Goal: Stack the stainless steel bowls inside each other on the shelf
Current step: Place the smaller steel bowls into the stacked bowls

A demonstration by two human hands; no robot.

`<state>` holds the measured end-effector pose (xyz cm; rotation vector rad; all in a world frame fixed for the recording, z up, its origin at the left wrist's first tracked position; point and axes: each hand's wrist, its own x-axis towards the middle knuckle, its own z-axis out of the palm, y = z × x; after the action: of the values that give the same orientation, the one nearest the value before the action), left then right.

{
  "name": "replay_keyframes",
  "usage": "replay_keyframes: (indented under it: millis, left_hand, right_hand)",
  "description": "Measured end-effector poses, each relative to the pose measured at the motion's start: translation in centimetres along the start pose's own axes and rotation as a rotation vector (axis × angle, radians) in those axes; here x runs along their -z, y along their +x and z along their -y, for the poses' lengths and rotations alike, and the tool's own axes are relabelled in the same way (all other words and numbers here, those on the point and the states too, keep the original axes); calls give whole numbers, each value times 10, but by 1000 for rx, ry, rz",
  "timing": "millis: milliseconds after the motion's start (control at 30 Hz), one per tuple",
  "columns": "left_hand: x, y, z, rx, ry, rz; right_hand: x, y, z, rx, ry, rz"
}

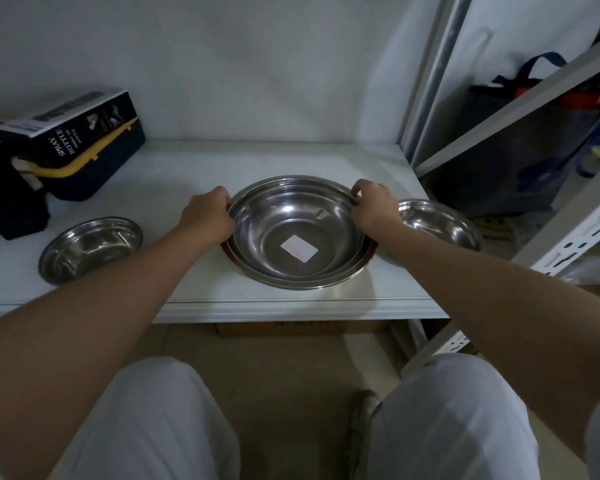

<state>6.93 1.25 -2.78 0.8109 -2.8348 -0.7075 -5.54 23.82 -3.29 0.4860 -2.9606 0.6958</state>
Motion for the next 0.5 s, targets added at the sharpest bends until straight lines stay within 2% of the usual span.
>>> replay_keyframes:
  millis: [267,400,500]
  left_hand:
    - [10,12,34,40,8,-64]
    - [10,9,27,34,32,-70]
    - [9,5,9,21,81,-121]
  right_hand:
    - [-21,14,32,59,33,32]
    - [-6,14,12,40,72,-13]
    - [21,9,-27,-45,-99,-71]
